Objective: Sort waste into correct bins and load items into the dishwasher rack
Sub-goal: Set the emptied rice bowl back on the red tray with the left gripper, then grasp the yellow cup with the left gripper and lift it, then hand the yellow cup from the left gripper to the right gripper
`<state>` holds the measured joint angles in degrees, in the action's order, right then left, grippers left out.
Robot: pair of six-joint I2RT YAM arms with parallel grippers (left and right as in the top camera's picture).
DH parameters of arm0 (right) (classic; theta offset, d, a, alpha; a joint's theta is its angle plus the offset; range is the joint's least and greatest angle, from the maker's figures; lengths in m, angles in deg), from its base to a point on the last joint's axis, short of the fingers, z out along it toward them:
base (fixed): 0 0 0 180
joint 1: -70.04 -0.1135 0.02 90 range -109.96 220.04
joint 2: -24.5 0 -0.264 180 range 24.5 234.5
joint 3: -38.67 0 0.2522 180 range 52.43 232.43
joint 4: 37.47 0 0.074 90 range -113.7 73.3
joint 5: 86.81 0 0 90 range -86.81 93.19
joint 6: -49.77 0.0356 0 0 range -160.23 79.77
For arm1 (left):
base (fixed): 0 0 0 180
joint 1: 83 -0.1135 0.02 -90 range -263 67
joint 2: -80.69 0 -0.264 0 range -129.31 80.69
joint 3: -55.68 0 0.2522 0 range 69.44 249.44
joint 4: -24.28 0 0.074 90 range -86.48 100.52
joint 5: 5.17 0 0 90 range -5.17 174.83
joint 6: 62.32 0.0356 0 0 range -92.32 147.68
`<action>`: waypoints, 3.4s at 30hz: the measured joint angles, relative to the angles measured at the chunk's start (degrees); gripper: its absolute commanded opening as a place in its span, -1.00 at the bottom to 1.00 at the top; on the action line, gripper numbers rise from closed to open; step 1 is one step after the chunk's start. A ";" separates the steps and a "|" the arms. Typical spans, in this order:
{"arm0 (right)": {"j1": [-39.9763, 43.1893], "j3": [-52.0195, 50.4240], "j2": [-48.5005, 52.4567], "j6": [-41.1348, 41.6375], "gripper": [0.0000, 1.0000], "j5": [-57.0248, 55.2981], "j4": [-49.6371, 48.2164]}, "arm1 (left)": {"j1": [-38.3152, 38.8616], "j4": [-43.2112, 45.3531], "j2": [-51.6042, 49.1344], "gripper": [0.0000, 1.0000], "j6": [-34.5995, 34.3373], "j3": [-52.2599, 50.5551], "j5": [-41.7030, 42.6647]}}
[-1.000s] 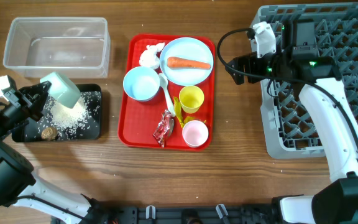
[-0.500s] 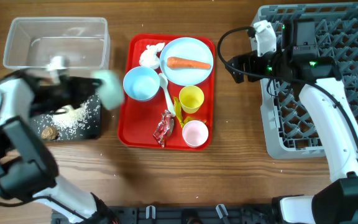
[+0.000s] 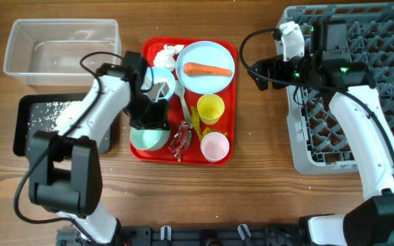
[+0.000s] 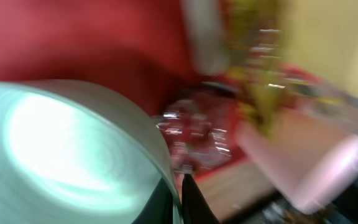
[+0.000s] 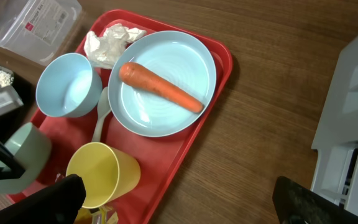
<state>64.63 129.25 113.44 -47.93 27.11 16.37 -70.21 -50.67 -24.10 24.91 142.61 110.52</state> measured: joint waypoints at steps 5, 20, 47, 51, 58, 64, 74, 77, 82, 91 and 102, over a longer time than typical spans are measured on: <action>0.00 0.00 0.00 0.76 1.00 -0.02 -0.02 | 6.27 1.46 0.00 -0.07 -6.93 -0.02 -14.47; 0.00 0.00 0.00 6.67 0.96 0.00 -0.24 | 12.39 4.52 -0.22 0.43 -7.98 13.68 -17.73; 0.00 -0.39 3.80 11.58 0.94 -8.61 -0.33 | 16.79 13.46 -7.52 -0.33 -4.42 13.68 -16.63; 0.00 -0.39 3.85 11.58 0.93 -8.61 -0.33 | 16.79 13.46 -7.52 -0.57 -4.33 13.68 -16.61; 0.00 -0.39 3.85 11.58 0.92 -8.61 -0.31 | 18.34 13.70 -7.74 -0.62 -4.39 13.68 -16.46; 0.00 -0.39 3.85 11.58 0.92 -8.61 -0.31 | 18.82 13.90 -7.89 -0.92 -4.31 13.46 -16.70; 3.17 -0.50 3.85 12.26 0.93 6.47 -5.49 | 7.87 15.15 -5.97 -0.92 -9.64 13.46 -2.23; 7.04 -0.50 3.85 12.39 0.94 18.82 -7.19 | 1.22 18.03 -2.84 -0.92 -8.59 13.49 12.87; 7.32 -0.57 3.85 12.52 0.94 38.53 -13.68 | -3.54 30.47 -1.73 -0.92 -7.41 13.49 40.89; -0.35 -0.57 3.85 12.66 0.78 51.76 -21.16 | -3.43 36.65 -1.70 -0.92 -7.41 13.49 53.75; -2.97 -0.57 3.85 12.66 0.62 50.58 -21.29 | -3.45 44.44 -1.68 -0.92 -10.75 13.46 55.71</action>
<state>61.66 128.68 117.29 -35.28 77.69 -4.92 -73.66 -6.24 -25.78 14.16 156.07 166.24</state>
